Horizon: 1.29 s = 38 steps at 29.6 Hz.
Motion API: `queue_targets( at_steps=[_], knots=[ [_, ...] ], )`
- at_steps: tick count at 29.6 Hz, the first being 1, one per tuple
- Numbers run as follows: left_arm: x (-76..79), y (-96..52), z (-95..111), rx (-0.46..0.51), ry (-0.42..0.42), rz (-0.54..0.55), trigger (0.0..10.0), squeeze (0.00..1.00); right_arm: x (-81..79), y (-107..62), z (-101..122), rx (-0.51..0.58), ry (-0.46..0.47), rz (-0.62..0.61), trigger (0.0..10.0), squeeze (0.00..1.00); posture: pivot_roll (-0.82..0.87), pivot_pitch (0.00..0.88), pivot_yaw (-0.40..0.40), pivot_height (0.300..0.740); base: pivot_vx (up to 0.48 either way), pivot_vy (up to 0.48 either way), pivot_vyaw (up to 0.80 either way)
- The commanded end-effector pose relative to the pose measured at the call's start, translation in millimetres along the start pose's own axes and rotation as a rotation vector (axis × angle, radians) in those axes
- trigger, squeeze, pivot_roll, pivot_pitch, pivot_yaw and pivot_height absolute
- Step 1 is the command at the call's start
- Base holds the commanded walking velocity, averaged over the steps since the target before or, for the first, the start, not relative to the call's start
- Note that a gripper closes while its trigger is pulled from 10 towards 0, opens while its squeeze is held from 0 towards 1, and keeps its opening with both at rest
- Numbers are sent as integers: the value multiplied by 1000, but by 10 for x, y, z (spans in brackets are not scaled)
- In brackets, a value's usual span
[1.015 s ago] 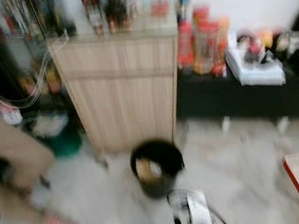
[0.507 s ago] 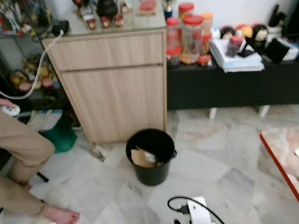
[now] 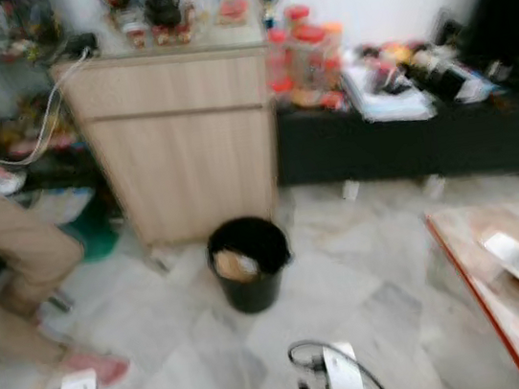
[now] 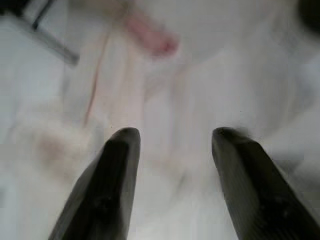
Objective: Picking trash to rubbish bin
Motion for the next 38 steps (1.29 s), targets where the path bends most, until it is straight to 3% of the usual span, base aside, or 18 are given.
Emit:
queue_targets(
  at_steps=[1,20,38],
  knots=[
    [73,29,123,27,16,-21,10000,0,4,-5,-19,-2,16,-6,10000,0,52,17,-21,740,0,0,0],
    [73,35,143,28,25,-27,10000,0,28,-13,-53,-11,24,-21,10000,0,50,0,-10,740,0,0,0],
    [81,43,174,32,22,-29,10000,0,20,-8,-41,-14,12,-11,10000,0,52,0,-14,740,0,0,-752]
  ],
)
Point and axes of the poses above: a point about 5 cm out from each wrist's last joint towards the gripper, its own y axis pointing out of the wrist towards the gripper, its own z axis along the axis of the wrist's last joint, x = y × z, the point moved 5 cm from there along y, pointing out of the wrist towards the gripper, and after that the axes turned 12 degrees about -y, right-handed, at the moved point
